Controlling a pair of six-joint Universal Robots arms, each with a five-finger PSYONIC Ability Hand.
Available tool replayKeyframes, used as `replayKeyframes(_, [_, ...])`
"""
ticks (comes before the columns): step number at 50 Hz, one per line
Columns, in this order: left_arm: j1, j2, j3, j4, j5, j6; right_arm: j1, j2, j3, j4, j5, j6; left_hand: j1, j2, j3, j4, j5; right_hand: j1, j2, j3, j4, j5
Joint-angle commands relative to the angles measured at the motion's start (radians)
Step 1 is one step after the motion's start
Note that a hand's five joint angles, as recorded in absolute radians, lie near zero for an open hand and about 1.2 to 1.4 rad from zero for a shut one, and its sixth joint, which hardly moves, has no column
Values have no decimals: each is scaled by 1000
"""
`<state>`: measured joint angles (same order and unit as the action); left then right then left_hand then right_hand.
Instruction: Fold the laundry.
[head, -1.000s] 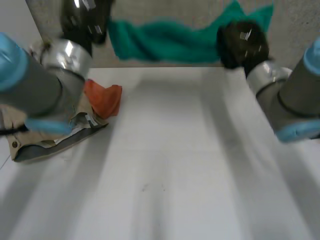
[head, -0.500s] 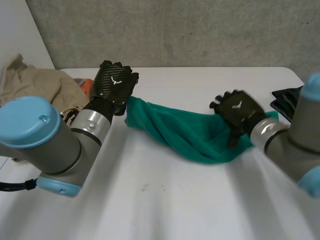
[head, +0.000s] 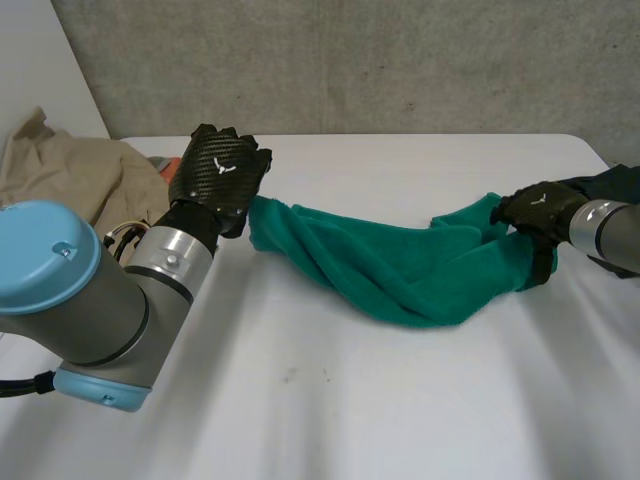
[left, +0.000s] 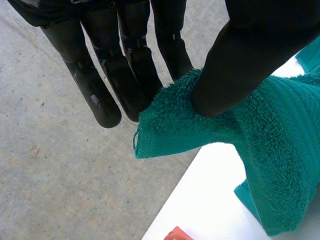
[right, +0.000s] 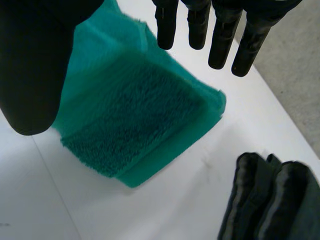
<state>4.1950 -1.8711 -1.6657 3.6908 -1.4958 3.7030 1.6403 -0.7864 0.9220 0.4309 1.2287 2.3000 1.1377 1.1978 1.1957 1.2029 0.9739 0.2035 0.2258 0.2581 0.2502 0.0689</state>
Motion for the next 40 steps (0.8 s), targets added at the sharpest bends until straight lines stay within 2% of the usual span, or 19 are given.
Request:
replayKeyframes(1, [3,0,-2,0,2,0,0,81,-46,-67,-3,7,259,198,201,193,248,371,349,316,324,331])
replayKeyframes(4, [7,0,-2,0,0,3,0,82,-45,-93,1,9,259,198,201,193,248,530,507,475,483,490])
replayKeyframes(5, [7,-2,-2,0,0,3,0,81,-40,-107,5,9,259,198,201,193,248,737,714,682,690,697])
replayKeyframes(8, [8,-2,-5,-3,0,5,1,73,-32,-119,5,9,259,198,201,193,248,1151,1129,1097,1104,1111])
replayKeyframes(9, [8,-2,-5,-3,0,5,1,62,-26,-124,6,9,259,198,201,193,248,1192,1170,1138,1146,1152])
replayKeyframes(15, [29,27,-16,-60,-6,5,0,-78,41,-119,69,4,259,198,201,193,248,1193,1170,1138,1146,1153])
replayKeyframes(19, [78,131,-19,-193,-7,3,-25,-240,150,-103,89,-8,259,198,201,193,248,1193,1170,1138,1146,1153])
replayKeyframes(20, [88,151,-19,-219,-6,3,-46,-320,199,-92,89,-37,259,198,201,193,248,1193,1170,1138,1146,1153])
replayKeyframes(23, [117,243,-17,-335,-7,3,-89,-439,262,-64,84,-106,259,198,201,193,248,1193,1170,1138,1146,1153])
replayKeyframes(31, [158,408,-20,-578,-4,9,-128,-645,357,93,78,-169,259,198,201,193,248,1193,1170,1138,1146,1153])
replayKeyframes(38, [157,366,-51,-615,0,26,-123,-646,399,155,74,-208,259,198,201,193,248,1193,1170,1138,1146,1153])
replayKeyframes(40, [155,276,-40,-609,-1,49,-117,-596,408,141,78,-218,259,198,201,193,248,1193,1170,1138,1146,1153])
